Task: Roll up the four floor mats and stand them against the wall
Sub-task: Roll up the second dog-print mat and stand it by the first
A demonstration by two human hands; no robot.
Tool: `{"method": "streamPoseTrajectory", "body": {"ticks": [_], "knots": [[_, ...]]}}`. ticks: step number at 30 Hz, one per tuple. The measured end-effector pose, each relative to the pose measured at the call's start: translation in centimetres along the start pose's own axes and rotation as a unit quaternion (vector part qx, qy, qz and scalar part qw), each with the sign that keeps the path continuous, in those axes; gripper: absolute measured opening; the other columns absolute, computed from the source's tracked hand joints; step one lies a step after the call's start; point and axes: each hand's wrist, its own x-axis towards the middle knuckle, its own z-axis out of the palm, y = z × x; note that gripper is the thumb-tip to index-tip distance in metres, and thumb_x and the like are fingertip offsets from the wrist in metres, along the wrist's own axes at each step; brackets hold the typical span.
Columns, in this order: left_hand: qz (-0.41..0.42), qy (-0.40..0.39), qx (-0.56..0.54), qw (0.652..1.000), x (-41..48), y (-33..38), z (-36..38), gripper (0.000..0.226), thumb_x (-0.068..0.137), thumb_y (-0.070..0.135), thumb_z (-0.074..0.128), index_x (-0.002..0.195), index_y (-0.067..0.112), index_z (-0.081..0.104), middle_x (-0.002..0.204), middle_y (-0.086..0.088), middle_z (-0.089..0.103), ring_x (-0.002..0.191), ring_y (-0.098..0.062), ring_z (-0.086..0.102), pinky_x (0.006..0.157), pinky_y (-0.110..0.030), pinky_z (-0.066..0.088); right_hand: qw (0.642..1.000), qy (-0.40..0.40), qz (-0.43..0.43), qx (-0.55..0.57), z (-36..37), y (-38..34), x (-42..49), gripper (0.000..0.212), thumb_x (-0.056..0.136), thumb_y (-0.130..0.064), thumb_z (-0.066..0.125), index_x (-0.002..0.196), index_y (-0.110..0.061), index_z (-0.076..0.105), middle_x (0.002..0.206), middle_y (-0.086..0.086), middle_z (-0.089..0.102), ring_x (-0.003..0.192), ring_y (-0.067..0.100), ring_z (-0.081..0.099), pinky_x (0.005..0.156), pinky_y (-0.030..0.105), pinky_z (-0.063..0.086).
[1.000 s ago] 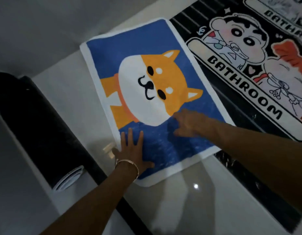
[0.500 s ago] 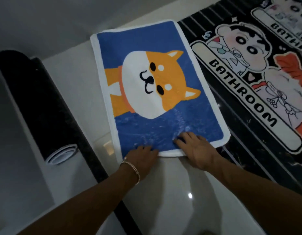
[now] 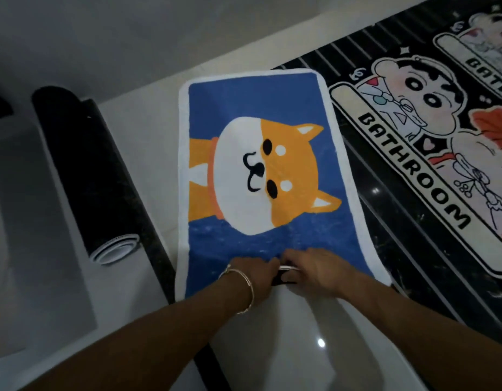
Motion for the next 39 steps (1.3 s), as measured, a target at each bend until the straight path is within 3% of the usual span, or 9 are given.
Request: {"method": "streamPoseTrajectory", "body": {"ticks": [4, 11, 15, 19, 23, 28, 31, 35, 39], "knots": [[-0.010, 0.009, -0.055, 0.998, 0.6, -0.5, -1.3, 0.032, 0.099, 0.033, 0.039, 0.126, 0.018, 0.046, 0.128, -0.007, 0.055, 0.116, -0.028, 0.054, 0.090, -0.036, 0.042, 0.997, 0.068, 0.004, 0.026, 0.0, 0.5, -0.4, 0.026, 0.100, -0.033, 0.042, 0.120, -0.022, 0.053, 0.118, -0.003, 0.060, 0.103, 0.016, 0.057, 0.084, 0.031, 0.042], [-0.040, 0.036, -0.086, 0.995, 1.5, -1.1, -1.8, 0.030, 0.100, 0.026, 0.039, 0.125, 0.010, 0.041, 0.120, -0.015, 0.059, 0.109, -0.035, 0.057, 0.084, -0.043, 0.044, 0.925, 0.263, -0.086, -0.261, 2.0, 0.2, -0.5, 0.039, 0.079, -0.022, 0.040, 0.104, -0.011, 0.068, 0.090, 0.006, 0.064, 0.077, 0.027, 0.062, 0.066, 0.036, 0.051], [-0.018, 0.103, -0.004, 0.995, 1.0, -1.8, -1.5, 0.030, 0.102, 0.026, 0.034, 0.123, 0.010, 0.048, 0.122, -0.014, 0.057, 0.110, -0.035, 0.056, 0.083, -0.042, 0.044, 0.907, 0.250, -0.078, -0.330, 3.0, 0.4, 0.2, 0.042, 0.079, -0.018, 0.039, 0.106, -0.003, 0.068, 0.086, 0.009, 0.064, 0.078, 0.030, 0.060, 0.073, 0.040, 0.039], [0.039, 0.126, 0.121, 0.984, 0.0, -2.2, 0.1, 0.039, 0.101, 0.032, 0.036, 0.125, 0.005, 0.049, 0.132, -0.018, 0.044, 0.117, -0.033, 0.043, 0.088, -0.043, 0.036, 0.914, 0.230, -0.080, -0.324, 2.9, -0.8, 1.5, 0.035, 0.072, -0.016, 0.037, 0.082, -0.007, 0.070, 0.064, 0.005, 0.060, 0.064, 0.027, 0.057, 0.067, 0.035, 0.028], [0.027, 0.101, 0.253, 0.962, -0.7, -1.8, 0.8, 0.038, 0.099, 0.027, 0.036, 0.126, 0.003, 0.048, 0.120, -0.016, 0.048, 0.112, -0.031, 0.040, 0.098, -0.045, 0.029, 0.936, 0.210, -0.048, -0.277, 2.9, -2.1, 1.3, 0.040, 0.066, -0.015, 0.030, 0.074, -0.013, 0.069, 0.060, 0.002, 0.061, 0.055, 0.024, 0.058, 0.063, 0.032, 0.043], [-0.018, 0.113, 0.165, 0.980, -0.3, -1.0, 0.2, 0.030, 0.097, 0.007, 0.035, 0.125, 0.002, 0.045, 0.117, -0.017, 0.055, 0.108, -0.033, 0.051, 0.090, -0.042, 0.036, 0.949, 0.190, 0.029, -0.248, 2.3, -2.6, 0.6, 0.020, 0.069, -0.020, 0.051, 0.082, -0.016, 0.067, 0.070, 0.002, 0.061, 0.061, 0.025, 0.060, 0.068, 0.037, 0.048], [-0.018, 0.147, 0.132, 0.980, -0.2, -1.6, 0.2, 0.042, 0.097, 0.009, 0.036, 0.138, 0.003, 0.030, 0.122, -0.018, 0.052, 0.109, -0.035, 0.053, 0.086, -0.040, 0.040, 0.953, 0.156, 0.100, -0.239, 1.5, -1.9, 0.3, 0.041, 0.051, -0.031, 0.081, 0.088, -0.015, 0.070, 0.081, 0.007, 0.065, 0.073, 0.031, 0.063, 0.078, 0.050, 0.052], [-0.029, 0.151, 0.119, 0.981, 0.1, -2.5, -0.1, 0.048, 0.101, 0.017, 0.029, 0.147, 0.011, 0.017, 0.129, -0.018, 0.046, 0.110, -0.037, 0.051, 0.087, -0.044, 0.040, 0.942, 0.183, 0.135, -0.246, 1.4, -2.2, 0.8, 0.039, 0.053, -0.027, 0.076, 0.089, -0.013, 0.068, 0.081, 0.012, 0.062, 0.078, 0.037, 0.060, 0.087, 0.056, 0.048], [-0.028, 0.164, 0.120, 0.979, 0.0, -3.1, 0.1, 0.050, 0.103, 0.030, 0.028, 0.148, 0.016, 0.013, 0.129, -0.015, 0.047, 0.100, -0.033, 0.057, 0.069, -0.037, 0.038, 0.946, 0.177, 0.127, -0.241, 1.6, -2.2, 1.1, 0.030, 0.064, -0.030, 0.068, 0.087, -0.011, 0.061, 0.074, 0.011, 0.059, 0.061, 0.035, 0.058, 0.066, 0.049, 0.050]]}}
